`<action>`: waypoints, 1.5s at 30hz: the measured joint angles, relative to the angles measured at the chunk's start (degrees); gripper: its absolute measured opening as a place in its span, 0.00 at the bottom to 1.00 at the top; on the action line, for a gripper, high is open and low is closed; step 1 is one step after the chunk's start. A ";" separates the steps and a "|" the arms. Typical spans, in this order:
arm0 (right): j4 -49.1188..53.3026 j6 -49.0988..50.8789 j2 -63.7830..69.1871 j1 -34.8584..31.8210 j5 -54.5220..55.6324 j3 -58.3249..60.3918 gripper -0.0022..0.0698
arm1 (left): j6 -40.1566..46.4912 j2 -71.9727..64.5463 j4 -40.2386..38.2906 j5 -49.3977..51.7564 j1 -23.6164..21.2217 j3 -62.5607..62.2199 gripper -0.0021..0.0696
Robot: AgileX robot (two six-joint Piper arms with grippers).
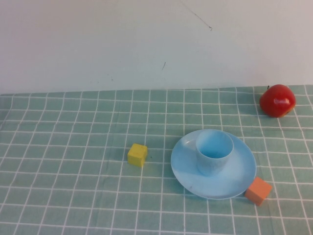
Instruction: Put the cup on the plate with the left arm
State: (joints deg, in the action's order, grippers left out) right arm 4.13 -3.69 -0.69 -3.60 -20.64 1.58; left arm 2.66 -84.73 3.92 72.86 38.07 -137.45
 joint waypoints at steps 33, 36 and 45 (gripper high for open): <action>0.00 0.00 0.00 0.00 0.00 0.00 0.03 | -8.25 55.92 -14.20 -67.02 -22.43 107.01 0.03; 0.00 0.00 0.00 0.00 0.00 0.00 0.03 | -7.85 63.86 -14.47 -68.27 -25.35 116.58 0.03; 0.00 0.00 0.00 0.00 0.00 0.00 0.03 | -7.73 79.25 -14.80 -69.42 -32.63 136.58 0.03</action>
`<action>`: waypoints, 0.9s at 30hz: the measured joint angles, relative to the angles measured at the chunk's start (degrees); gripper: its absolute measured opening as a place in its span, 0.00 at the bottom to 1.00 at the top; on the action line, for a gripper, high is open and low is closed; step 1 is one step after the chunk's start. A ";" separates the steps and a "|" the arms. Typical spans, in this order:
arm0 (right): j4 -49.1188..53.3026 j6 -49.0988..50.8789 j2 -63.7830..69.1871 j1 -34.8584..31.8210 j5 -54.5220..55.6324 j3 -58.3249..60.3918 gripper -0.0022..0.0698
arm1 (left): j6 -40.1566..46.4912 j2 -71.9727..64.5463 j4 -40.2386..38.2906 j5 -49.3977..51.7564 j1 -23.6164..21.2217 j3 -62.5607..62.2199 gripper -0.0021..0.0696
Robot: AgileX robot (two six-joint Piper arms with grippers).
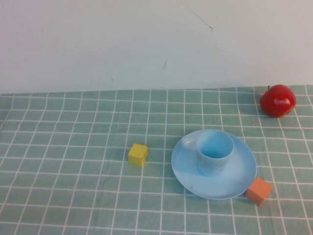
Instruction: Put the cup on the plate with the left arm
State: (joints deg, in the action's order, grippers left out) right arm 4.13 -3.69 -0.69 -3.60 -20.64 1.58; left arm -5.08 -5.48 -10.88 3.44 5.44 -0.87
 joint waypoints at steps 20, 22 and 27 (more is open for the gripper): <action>0.00 0.00 0.00 0.00 0.00 0.00 0.03 | 0.23 6.16 5.25 15.90 -4.97 2.26 0.03; 0.00 0.00 0.00 0.00 0.00 0.00 0.03 | 0.23 6.16 5.47 16.04 -5.50 2.26 0.03; 0.00 0.00 0.00 0.00 0.00 0.00 0.03 | 0.23 6.16 5.85 16.27 -5.57 2.16 0.03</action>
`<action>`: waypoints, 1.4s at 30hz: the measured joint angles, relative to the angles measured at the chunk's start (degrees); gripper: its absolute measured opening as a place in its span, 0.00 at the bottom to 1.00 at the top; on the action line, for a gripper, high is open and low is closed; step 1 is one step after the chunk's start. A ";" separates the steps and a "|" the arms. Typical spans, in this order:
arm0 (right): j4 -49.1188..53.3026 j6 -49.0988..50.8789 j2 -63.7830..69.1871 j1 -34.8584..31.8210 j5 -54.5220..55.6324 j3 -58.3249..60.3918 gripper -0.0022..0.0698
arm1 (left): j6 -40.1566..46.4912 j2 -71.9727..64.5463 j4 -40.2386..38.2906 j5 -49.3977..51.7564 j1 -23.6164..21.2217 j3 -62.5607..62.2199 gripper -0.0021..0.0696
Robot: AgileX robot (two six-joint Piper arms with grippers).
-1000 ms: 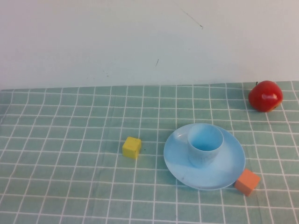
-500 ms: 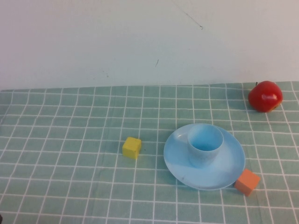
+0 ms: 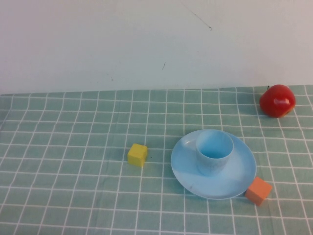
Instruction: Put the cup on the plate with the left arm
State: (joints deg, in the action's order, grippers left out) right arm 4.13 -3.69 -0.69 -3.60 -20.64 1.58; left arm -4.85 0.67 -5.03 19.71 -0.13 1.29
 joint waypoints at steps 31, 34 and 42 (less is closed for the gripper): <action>0.00 0.00 0.00 0.00 0.00 0.00 0.03 | -2.99 0.00 5.03 0.00 7.26 0.00 0.03; 0.00 0.00 0.00 0.00 0.00 0.00 0.03 | -3.22 0.00 5.03 0.00 7.26 0.00 0.03; 0.00 0.00 0.00 0.00 0.00 0.00 0.03 | -3.24 0.00 5.03 0.00 4.98 0.00 0.03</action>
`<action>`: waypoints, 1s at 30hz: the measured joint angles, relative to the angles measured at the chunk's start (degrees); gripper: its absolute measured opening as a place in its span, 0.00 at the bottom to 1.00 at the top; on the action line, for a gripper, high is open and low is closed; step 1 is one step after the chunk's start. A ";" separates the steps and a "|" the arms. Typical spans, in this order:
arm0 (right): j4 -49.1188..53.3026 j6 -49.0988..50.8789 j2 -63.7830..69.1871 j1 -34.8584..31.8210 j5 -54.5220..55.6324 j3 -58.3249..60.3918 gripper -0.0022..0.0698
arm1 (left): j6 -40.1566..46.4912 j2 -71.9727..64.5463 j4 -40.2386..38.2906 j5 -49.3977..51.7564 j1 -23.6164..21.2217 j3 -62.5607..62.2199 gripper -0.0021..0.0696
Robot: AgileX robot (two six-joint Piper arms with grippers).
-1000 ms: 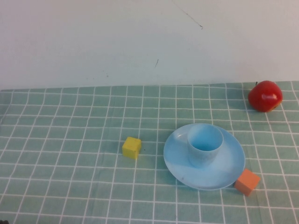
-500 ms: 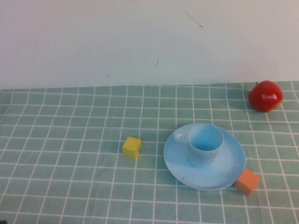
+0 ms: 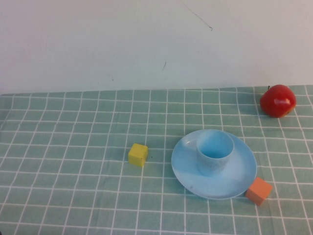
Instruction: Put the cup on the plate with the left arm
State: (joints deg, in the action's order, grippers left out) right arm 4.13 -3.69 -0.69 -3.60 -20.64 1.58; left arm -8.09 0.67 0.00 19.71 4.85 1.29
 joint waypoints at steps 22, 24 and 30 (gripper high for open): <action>0.00 0.00 0.00 0.00 0.00 0.00 0.03 | -0.10 0.00 0.00 0.00 -2.16 0.00 0.03; 0.00 0.00 0.00 0.00 0.00 0.00 0.03 | -0.10 0.00 0.00 0.00 -2.16 0.00 0.03; 0.00 0.00 0.00 0.00 0.00 0.00 0.03 | 1.52 0.00 0.00 0.00 -2.16 0.00 0.03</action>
State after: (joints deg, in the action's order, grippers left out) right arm 4.13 -3.69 -0.69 -3.60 -20.64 1.58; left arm -6.57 0.67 0.00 19.71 2.69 1.29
